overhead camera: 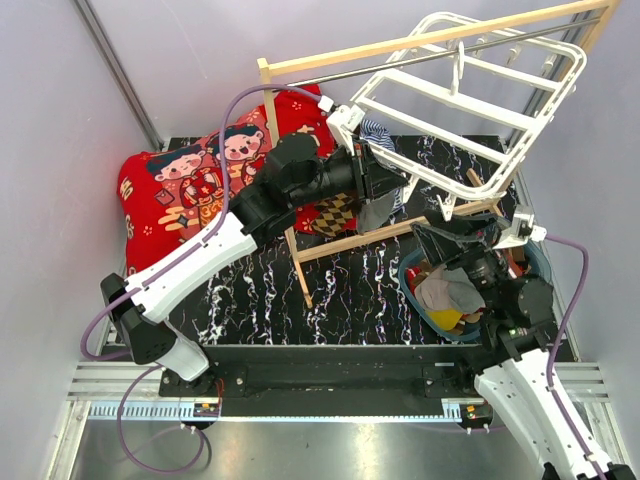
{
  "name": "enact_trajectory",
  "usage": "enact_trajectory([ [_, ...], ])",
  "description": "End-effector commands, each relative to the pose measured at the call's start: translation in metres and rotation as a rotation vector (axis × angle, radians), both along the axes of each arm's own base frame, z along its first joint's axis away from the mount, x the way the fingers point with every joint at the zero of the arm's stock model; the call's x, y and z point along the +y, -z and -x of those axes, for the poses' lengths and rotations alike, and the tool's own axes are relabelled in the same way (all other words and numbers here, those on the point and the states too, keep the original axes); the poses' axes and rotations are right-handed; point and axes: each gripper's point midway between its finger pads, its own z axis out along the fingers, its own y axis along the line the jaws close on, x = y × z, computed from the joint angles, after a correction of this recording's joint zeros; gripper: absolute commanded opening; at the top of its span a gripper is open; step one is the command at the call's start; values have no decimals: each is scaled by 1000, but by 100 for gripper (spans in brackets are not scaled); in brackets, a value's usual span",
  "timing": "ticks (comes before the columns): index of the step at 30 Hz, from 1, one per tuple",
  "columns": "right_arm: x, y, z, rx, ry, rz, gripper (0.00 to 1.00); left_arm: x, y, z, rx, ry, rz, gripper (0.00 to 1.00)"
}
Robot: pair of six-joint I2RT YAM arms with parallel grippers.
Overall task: Clip the socks to the hanger
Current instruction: Open the clamp at the hanger.
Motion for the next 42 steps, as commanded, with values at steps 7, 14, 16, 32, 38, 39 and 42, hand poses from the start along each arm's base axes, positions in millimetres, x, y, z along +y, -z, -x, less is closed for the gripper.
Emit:
enact_trajectory([
  [7, -6, 7, 7, 63, -94, -240, 78, -2, -41, 17, 21, 49, 188, 1],
  [14, 2, -6, -2, 41, -176, -319, 78, -17, -40, 31, 47, 112, 212, 1],
  [16, 2, -12, 0, 14, -186, -326, 76, -20, -37, 32, 56, 123, 214, 1],
  [32, 0, -42, 10, -83, -164, -284, 71, -25, -35, 35, 63, 135, 220, 1],
  [38, -2, -45, 5, -89, -139, -284, 68, -25, -33, 38, 64, 153, 215, 1],
  [39, -2, -46, 5, -90, -139, -284, 66, -25, -35, 39, 59, 158, 217, 1],
  [42, -1, -46, 4, -92, -138, -279, 62, -25, -35, 40, 60, 161, 218, 1],
])
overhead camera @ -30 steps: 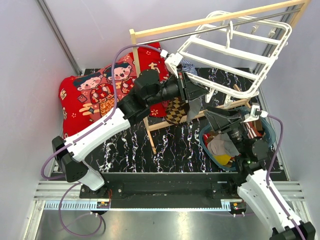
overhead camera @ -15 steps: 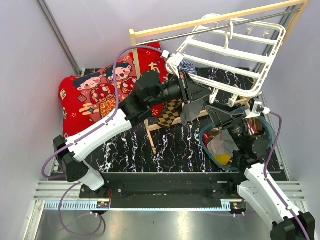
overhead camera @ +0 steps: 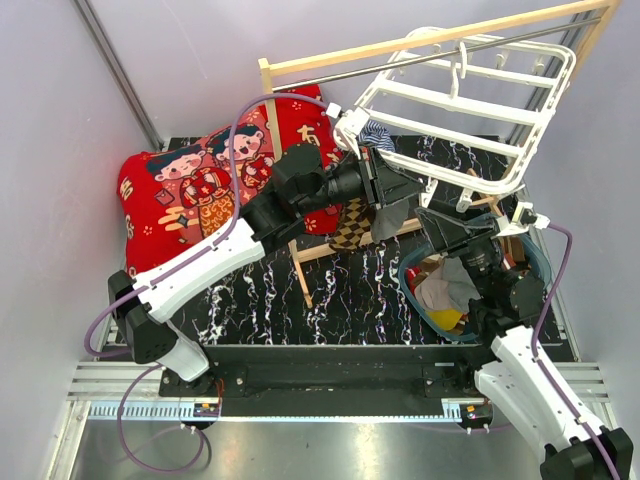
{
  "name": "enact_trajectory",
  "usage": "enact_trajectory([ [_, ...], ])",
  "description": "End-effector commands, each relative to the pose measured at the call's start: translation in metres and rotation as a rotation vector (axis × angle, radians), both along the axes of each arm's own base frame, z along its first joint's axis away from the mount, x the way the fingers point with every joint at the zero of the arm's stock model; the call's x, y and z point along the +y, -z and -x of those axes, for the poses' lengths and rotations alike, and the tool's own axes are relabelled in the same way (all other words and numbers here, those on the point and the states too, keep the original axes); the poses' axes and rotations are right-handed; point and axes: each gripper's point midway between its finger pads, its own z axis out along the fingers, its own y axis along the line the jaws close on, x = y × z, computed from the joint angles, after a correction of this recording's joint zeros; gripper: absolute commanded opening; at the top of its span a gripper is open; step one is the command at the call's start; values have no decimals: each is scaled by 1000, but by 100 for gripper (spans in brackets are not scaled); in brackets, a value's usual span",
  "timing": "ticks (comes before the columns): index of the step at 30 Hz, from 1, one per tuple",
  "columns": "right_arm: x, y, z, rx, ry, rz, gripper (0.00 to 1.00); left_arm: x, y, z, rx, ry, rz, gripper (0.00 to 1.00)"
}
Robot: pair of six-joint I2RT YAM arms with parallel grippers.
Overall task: Clip the socks to the hanger
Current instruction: Open the clamp at the hanger.
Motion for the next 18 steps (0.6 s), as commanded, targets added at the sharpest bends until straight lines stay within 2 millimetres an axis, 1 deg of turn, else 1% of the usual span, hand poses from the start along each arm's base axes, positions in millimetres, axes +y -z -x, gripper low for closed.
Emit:
enact_trajectory([
  [1, -5, -25, 7, -81, 28, -12, 59, 0, -16, 11, -33, 51, 55, 1],
  [4, -5, -26, 7, -84, 31, -6, 52, -1, -15, 11, -32, 53, 52, 1],
  [5, -5, -27, 7, -85, 31, -7, 48, -1, -15, 11, -33, 52, 53, 1],
  [7, -6, -28, 7, -86, 35, -8, 42, -1, -15, 11, -33, 52, 53, 1],
  [8, -5, -27, 7, -86, 34, -4, 35, -1, -15, 11, -34, 52, 51, 2],
  [10, -5, -25, 5, -81, 47, 10, 28, -1, -13, 11, -35, 50, 44, 2],
  [11, -5, -27, 6, -88, 53, 17, 21, 0, -13, 11, -38, 49, 41, 3],
  [13, -5, -22, 2, -76, 76, 51, 13, 2, -10, 8, -45, 30, 25, 6],
  [14, -4, -24, 3, -84, 80, 67, 11, 4, -12, 8, -48, 20, 24, 8],
  [15, -3, -23, 2, -84, 88, 86, 7, 6, -12, 5, -49, -2, 19, 13],
  [16, -2, -17, -3, -73, 108, 124, 6, 7, -10, 4, -52, -15, 5, 14],
  [18, 0, -15, -6, -77, 124, 162, 3, 13, -12, -1, -54, -59, -5, 17],
])
